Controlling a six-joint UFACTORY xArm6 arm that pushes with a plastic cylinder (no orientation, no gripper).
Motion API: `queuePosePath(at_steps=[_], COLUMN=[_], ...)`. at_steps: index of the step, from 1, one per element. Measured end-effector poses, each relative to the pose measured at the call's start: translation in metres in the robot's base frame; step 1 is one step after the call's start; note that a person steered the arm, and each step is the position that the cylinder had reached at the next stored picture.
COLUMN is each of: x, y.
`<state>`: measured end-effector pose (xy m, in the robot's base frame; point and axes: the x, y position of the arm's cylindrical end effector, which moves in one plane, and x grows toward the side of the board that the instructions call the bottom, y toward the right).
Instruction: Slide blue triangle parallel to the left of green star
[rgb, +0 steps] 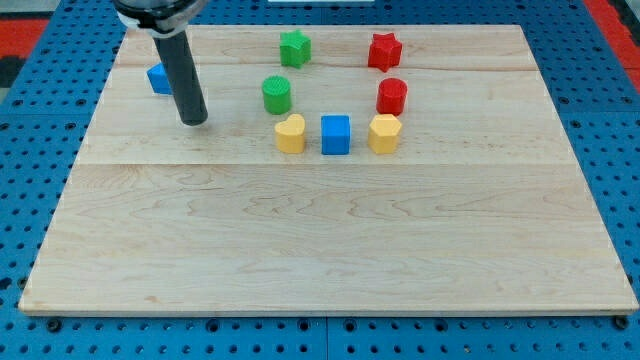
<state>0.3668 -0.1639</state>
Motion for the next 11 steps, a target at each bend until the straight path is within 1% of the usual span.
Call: queuePosePath(at_steps=[1, 3, 4, 5, 6, 7, 9, 10, 11], x=[-0.018, -0.082, -0.095, -0.053, -0.045, -0.063, -0.105, -0.118, -0.122], y=[-0.009, -0.021, -0.022, -0.012, -0.064, -0.1, -0.052, -0.05, -0.045])
